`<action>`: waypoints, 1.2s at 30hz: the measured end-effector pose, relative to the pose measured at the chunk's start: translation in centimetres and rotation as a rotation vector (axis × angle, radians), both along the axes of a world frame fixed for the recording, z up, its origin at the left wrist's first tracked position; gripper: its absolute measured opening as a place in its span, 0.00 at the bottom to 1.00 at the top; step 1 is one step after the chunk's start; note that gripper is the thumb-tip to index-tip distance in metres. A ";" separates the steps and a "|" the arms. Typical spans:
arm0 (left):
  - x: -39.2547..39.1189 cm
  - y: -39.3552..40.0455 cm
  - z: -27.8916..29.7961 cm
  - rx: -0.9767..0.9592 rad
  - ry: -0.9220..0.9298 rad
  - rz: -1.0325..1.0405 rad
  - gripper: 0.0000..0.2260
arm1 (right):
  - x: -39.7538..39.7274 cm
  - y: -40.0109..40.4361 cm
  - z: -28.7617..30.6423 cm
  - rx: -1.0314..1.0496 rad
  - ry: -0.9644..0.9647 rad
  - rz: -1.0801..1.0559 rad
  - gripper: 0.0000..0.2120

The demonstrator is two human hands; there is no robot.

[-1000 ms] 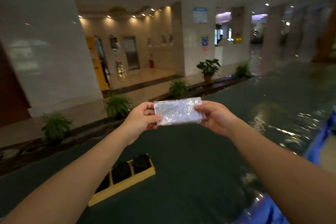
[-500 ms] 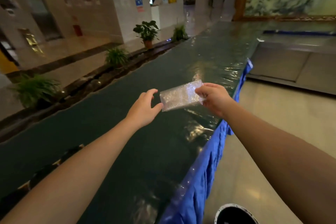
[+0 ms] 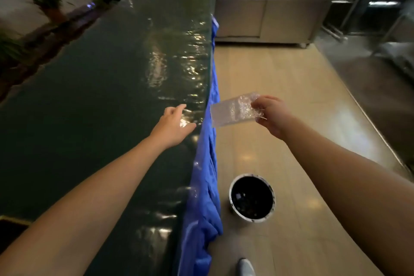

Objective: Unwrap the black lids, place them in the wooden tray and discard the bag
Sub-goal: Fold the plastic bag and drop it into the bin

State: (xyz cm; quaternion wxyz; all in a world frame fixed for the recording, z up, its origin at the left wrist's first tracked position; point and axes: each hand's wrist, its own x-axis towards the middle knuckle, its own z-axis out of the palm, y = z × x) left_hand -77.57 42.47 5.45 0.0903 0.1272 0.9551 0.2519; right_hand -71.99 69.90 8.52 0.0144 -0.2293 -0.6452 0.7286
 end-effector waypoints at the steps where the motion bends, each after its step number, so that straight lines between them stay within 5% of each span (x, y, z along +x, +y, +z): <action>1: 0.2 0.9 -0.6 0.000 -0.014 -0.042 0.32 | 1.1 0.7 -0.7 0.010 -0.027 -0.027 0.08; 10: 1.0 6.5 -6.4 -0.032 -0.065 -0.135 0.32 | 7.1 6.3 -5.5 0.030 -0.140 -0.187 0.09; 21: 1.8 5.2 -18.0 -0.465 0.108 -0.103 0.36 | 9.7 9.7 -20.7 0.088 -0.370 -0.332 0.04; 36: 1.6 4.1 -22.3 -0.327 0.281 -0.045 0.33 | 6.7 7.9 -46.2 0.280 -0.682 -0.321 0.03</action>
